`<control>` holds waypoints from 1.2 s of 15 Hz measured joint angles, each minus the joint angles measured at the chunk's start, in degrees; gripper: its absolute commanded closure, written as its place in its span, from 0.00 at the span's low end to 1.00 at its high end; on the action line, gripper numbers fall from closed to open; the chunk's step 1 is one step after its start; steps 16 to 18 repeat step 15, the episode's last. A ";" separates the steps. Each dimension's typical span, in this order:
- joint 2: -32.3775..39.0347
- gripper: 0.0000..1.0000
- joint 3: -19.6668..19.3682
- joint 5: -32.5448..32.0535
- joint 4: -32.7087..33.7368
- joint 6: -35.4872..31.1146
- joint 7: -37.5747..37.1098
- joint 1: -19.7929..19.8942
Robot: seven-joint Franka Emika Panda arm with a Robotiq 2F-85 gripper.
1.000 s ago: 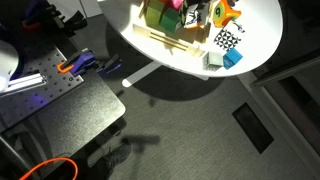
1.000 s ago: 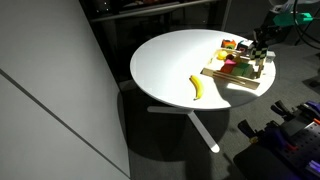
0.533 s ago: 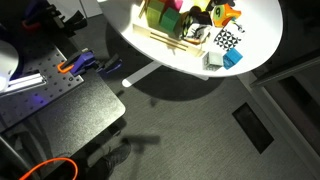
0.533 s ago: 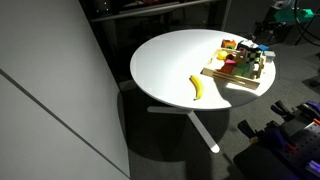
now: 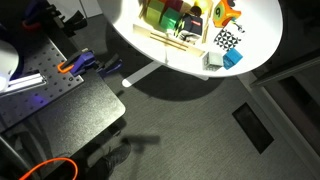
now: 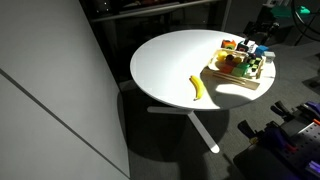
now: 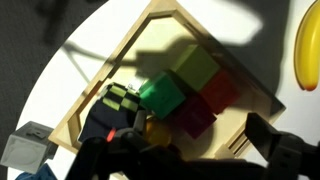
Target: Pick up the square plush toy on the left and put it in the box
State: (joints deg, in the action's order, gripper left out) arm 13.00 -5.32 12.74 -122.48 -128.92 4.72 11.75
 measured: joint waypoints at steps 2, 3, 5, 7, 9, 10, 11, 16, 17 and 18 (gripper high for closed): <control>-1.27 0.00 0.43 0.03 -0.02 4.79 0.54 -0.66; -1.84 0.00 0.47 0.01 -0.02 6.83 0.88 -1.10; -3.02 0.00 0.46 -1.36 -0.16 9.31 1.19 -2.03; -4.22 0.00 0.45 -4.05 -0.57 9.38 1.19 -2.86; -5.38 0.00 0.44 -6.68 -0.92 9.18 1.19 -3.48; -6.08 0.00 0.44 -7.87 -1.18 8.86 1.19 -3.75; -6.82 0.00 0.44 -8.73 -1.54 8.34 1.19 -3.98; -6.68 0.00 0.40 -8.84 -1.75 8.25 1.17 -4.10; -6.68 0.00 0.40 -8.84 -1.75 8.25 1.17 -4.10; -6.68 0.00 0.40 -8.84 -1.75 8.25 1.17 -4.10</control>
